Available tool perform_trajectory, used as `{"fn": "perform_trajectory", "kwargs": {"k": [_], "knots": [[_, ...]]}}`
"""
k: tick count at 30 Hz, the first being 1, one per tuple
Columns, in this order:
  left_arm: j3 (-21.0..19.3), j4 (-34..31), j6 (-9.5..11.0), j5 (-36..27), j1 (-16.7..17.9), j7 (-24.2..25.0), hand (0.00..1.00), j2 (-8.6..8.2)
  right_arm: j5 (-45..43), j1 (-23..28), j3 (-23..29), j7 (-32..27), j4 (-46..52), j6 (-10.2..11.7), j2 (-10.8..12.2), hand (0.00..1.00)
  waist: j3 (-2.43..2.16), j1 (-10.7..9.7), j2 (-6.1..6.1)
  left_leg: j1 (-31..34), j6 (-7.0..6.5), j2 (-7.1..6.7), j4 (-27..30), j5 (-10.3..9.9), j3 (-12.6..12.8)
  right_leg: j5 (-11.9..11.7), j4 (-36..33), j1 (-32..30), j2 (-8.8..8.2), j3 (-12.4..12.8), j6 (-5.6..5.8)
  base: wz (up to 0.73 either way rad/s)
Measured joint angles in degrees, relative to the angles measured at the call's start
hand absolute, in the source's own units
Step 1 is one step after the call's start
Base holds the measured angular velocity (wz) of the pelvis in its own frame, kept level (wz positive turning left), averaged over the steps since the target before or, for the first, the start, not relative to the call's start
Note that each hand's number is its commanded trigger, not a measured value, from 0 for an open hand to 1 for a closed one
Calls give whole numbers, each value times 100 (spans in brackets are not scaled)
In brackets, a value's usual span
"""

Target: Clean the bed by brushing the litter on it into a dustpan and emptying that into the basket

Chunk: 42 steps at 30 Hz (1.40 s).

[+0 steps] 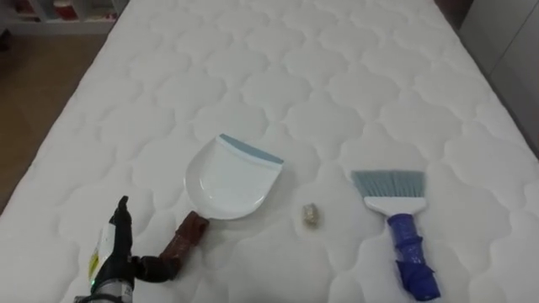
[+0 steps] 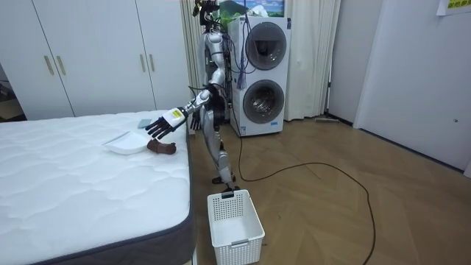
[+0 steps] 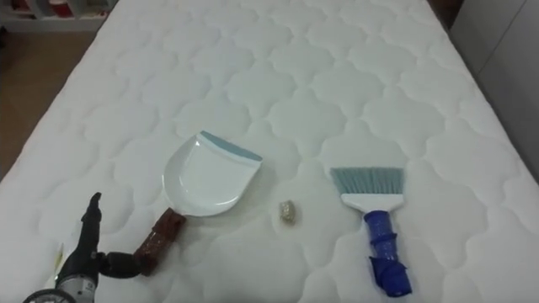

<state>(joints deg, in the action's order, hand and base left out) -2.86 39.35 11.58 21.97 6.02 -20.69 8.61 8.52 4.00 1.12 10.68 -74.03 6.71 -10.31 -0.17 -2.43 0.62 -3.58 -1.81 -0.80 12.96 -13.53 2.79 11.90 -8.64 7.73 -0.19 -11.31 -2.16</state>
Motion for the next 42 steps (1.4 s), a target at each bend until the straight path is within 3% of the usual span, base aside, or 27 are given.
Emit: {"fn": "perform_trajectory", "kwargs": {"k": [8,13,15,19,31,34,35,37,38,39,40,42], "knots": [[115,258,25,-39,-58,-15,0,-5,2,-13,-5,12,48,30,-22,0,3,-51,20,197,-9,-4,63,6,-11,-5,-18,-190,-2,-2,-8,0],[193,522,27,-386,-179,-4,0,-8,10,-63,-42,18,35,96,-47,0,15,-52,20,433,-7,7,91,9,-8,-13,-65,-433,1,-3,-19,0],[195,634,27,-385,-304,-6,0,-7,-1,-119,-43,22,-7,96,-66,0,59,-59,8,493,-6,7,68,30,-14,-13,-103,-537,-4,14,-19,0],[259,1009,26,-448,-558,-12,0,2,-26,-266,-222,14,-101,85,-108,0,105,-91,30,543,-5,7,53,37,-3,-13,-101,-591,-11,-6,-19,0],[439,1200,26,-644,-1067,-21,0,39,-33,-536,-516,-76,-194,73,-131,0,100,-110,89,1036,-8,5,77,48,-41,-14,-142,-1084,-19,-13,-20,0],[439,1200,26,-637,-1222,-30,0,99,-35,-584,-572,-176,-207,76,-133,0,102,-98,91,1097,1,9,58,74,-220,-14,-303,-1241,-14,-19,-20,-3],[459,1201,26,-621,-1268,-73,0,119,-25,-610,-628,-195,-215,80,-139,0,106,-90,98,1081,3,15,42,100,-404,-13,-476,-1338,-10,-55,-19,-14],[561,1226,35,-626,-1313,-137,0,134,1,-677,-651,-247,-234,104,-154,0,157,-70,174,1017,7,51,14,127,-933,33,-853,-1618,-5,-105,20,-30],[579,1311,53,-631,-1350,-141,0,163,-6,-760,-665,-276,-259,136,-148,0,166,-18,123,1025,15,10,24,122,-1135,-122,-420,-1744,-19,52,-32,-41],[578,1517,49,-653,-1405,-141,0,132,-28,-858,-735,-346,-265,140,-163,0,176,-60,207,1149,79,22,79,112,-1113,-302,-355,-1719,-30,-66,-97,-25],[599,1633,52,-653,-1459,-127,0,129,-29,-879,-796,-400,-267,138,-165,0,201,-139,211,1218,142,7,129,133,-1011,-316,-360,-1715,-63,-96,-106,17],[609,1897,52,-676,-1630,-120,0,129,42,-914,-919,-458,-352,124,-138,0,218,-324,192,1497,217,126,-51,322,-260,-310,-366,-1704,-77,135,-98,44]]}}
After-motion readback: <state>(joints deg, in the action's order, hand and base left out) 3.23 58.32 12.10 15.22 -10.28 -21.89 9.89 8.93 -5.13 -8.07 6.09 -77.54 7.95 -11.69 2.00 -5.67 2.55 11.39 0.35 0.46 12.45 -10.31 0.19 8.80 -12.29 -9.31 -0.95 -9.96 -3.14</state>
